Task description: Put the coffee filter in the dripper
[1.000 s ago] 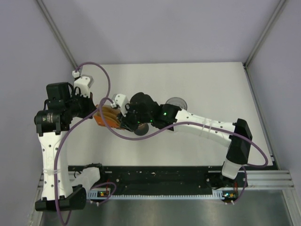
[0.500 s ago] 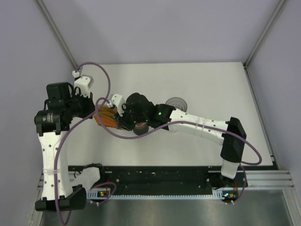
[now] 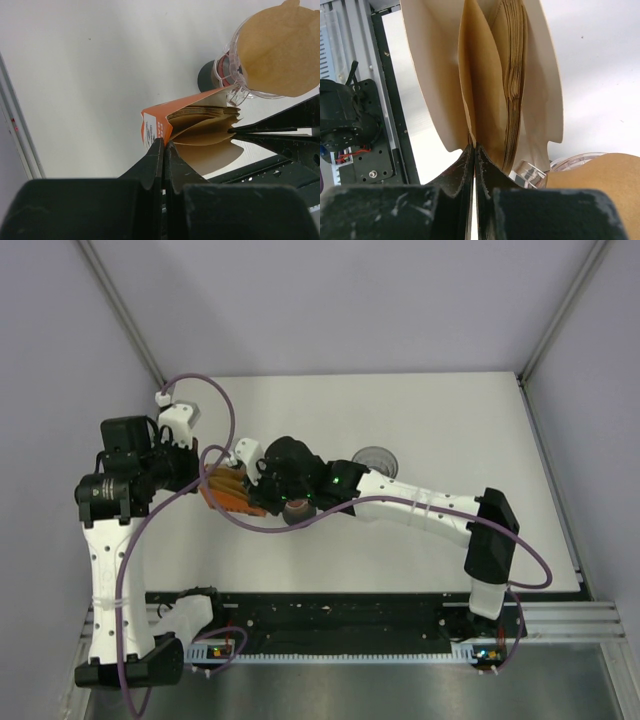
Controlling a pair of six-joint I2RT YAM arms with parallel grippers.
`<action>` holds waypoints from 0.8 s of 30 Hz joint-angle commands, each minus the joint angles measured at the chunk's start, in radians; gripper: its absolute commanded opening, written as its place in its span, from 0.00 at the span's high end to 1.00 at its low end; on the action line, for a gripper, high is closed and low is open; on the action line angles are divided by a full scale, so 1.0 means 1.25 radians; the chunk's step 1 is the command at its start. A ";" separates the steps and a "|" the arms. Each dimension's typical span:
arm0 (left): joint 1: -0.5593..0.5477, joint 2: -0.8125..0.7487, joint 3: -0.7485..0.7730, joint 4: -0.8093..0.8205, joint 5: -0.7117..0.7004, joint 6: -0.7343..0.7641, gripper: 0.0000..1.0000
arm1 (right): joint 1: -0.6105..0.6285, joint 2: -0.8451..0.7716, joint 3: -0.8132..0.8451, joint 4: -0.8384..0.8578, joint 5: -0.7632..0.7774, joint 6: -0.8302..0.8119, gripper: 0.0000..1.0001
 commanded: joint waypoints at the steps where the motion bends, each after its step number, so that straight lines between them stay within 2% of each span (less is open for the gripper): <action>1: 0.000 -0.003 -0.018 0.045 -0.010 0.008 1.00 | -0.004 -0.038 0.033 0.011 0.008 -0.002 1.00; 19: 0.001 0.039 -0.076 0.119 -0.087 0.013 1.00 | -0.006 -0.189 -0.018 -0.015 -0.030 -0.012 1.00; 24: 0.013 0.064 -0.088 0.151 -0.089 0.006 1.00 | -0.008 -0.240 -0.012 -0.060 0.023 -0.051 1.00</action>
